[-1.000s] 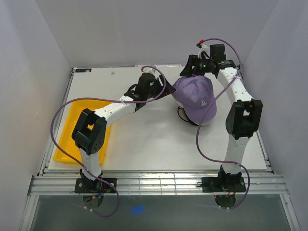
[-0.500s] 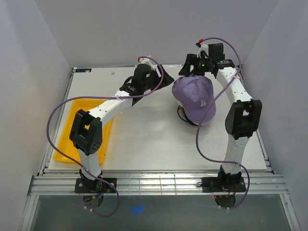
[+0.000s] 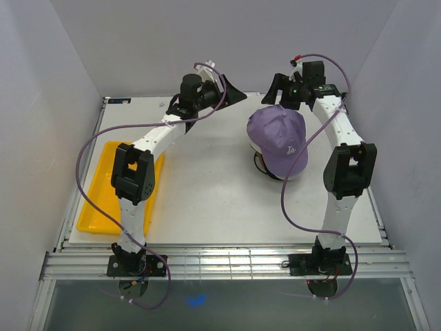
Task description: Stack the hats
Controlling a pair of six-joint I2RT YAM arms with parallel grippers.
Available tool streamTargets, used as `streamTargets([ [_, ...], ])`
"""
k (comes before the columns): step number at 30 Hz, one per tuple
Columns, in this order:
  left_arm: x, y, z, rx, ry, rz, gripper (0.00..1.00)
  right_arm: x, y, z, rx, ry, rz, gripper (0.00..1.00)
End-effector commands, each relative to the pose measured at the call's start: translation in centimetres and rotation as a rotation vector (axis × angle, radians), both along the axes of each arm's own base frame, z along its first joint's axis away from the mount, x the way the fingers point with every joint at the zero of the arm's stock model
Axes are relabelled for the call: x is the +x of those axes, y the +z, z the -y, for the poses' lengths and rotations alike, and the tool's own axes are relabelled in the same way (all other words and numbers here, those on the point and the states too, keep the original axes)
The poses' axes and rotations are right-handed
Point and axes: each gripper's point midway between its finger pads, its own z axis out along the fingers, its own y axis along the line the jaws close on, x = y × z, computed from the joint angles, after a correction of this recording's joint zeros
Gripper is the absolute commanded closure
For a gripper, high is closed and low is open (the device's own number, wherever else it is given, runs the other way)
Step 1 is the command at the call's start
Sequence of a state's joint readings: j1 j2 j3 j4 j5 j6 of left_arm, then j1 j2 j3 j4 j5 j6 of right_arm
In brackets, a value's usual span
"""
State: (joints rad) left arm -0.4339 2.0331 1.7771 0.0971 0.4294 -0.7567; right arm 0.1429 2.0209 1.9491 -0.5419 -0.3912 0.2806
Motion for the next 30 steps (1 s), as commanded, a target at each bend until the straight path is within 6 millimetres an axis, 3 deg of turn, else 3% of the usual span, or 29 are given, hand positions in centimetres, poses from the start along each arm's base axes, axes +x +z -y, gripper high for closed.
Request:
streamTargets([
  [1, -2.4, 0.0, 2.6, -0.03, -0.205, 0.032, 0.2, 1.0, 2.8, 0.9, 0.035, -0.069, 0.04, 0.12],
  [3, -2.6, -0.7, 3.1, -0.028, -0.242, 0.03, 0.2, 1.3, 2.7, 1.6, 0.039, -0.106, 0.029, 0.12],
  [8, -3.1, 0.1, 3.6, -0.043, -0.306, 0.086, 0.2, 1.6, 2.9, 3.0, 0.047, -0.161, 0.015, 0.11],
  [22, -2.5, 1.0, 5.0, -0.083, -0.37, 0.124, 0.2, 1.6, 2.8, 3.4, 0.034, -0.167, -0.006, 0.1],
  [30, -2.8, -2.4, 7.4, -0.035, -0.422, 0.086, 0.2, 1.2, 2.3, 3.6, 0.015, -0.168, -0.013, 0.1],
])
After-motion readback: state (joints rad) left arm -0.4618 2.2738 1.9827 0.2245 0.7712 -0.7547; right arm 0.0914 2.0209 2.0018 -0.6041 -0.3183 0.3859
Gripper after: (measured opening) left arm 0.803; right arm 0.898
